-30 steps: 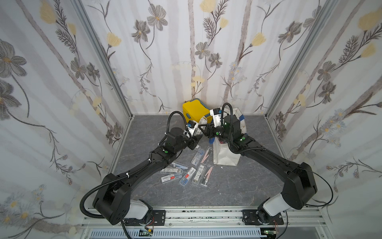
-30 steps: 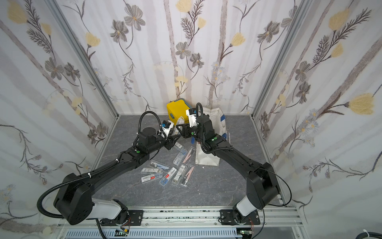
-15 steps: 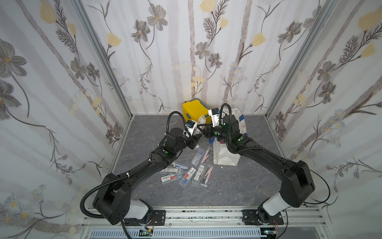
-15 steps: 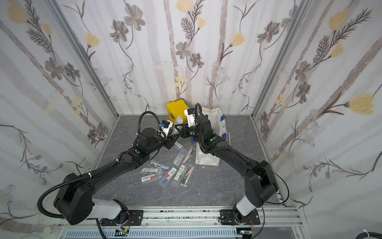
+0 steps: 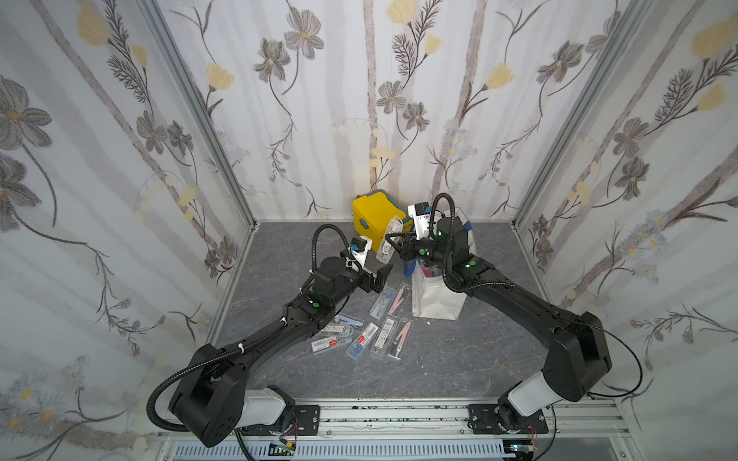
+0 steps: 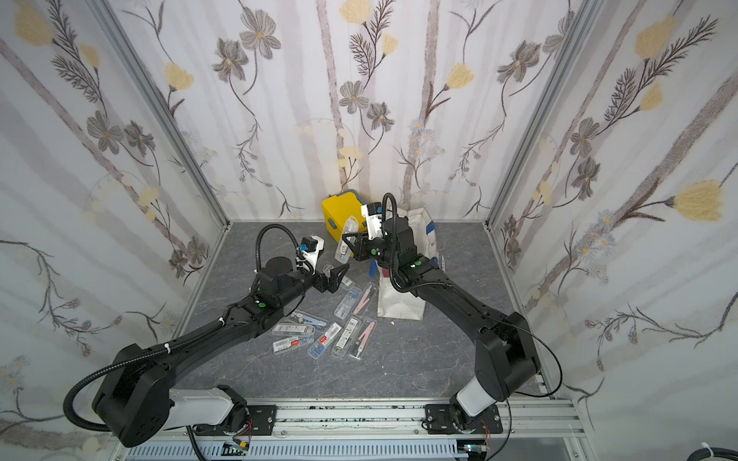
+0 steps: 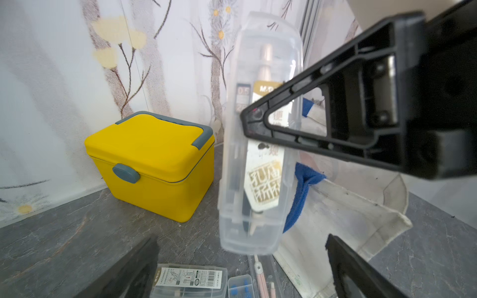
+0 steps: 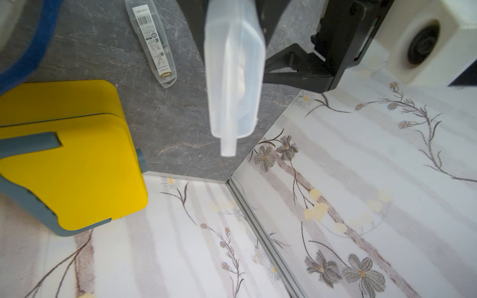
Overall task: Put the compass set into the canvas bag
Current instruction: Pick up the compass set at the center of the board, then place the compass set in the canvas bag.
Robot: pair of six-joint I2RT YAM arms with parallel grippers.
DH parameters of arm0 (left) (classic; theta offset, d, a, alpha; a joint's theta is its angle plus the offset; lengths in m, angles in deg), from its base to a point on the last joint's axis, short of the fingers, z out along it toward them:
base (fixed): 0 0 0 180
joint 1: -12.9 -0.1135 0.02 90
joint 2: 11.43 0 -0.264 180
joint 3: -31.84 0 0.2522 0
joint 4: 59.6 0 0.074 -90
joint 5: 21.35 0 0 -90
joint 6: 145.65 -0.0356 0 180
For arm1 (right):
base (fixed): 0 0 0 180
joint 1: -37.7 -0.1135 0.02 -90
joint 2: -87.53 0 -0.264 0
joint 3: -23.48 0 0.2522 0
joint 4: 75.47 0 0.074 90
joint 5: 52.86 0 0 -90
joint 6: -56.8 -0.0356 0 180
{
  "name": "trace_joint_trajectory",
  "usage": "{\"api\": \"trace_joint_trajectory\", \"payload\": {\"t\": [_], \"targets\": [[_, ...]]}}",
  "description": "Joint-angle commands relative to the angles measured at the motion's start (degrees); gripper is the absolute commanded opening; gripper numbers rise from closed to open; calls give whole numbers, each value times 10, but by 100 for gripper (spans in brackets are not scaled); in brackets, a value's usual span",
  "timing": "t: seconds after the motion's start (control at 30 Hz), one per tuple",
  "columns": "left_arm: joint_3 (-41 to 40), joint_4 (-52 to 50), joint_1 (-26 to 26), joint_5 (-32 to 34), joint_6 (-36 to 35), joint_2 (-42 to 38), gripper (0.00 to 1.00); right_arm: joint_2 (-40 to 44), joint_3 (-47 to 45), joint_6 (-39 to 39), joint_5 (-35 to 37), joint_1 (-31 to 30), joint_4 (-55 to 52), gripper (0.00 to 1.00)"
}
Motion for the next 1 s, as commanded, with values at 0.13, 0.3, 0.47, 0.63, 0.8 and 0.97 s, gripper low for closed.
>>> {"api": "trace_joint_trajectory", "payload": {"t": [0.13, 0.3, 0.47, 0.63, 0.8, 0.97], "targets": [[-37, 91, -9, -20, 41, -36, 100, 60, -11, 27, 15, 59, -5, 10], [-36, 91, -10, -16, 53, -27, 100, 101, -36, 48, 48, 99, -22, 10], [-36, 105, -9, -19, 65, -19, 100, 119, -55, 68, 75, 133, -60, 9], [-39, 115, -9, -25, 74, 4, 100, 97, -61, 88, 95, 157, -113, 9], [-43, 115, -9, -22, 85, 11, 100, 40, -46, 112, 96, 157, -158, 9], [-43, 100, -10, -10, 88, 15, 100, -22, -12, 124, 87, 153, -196, 10]]}}
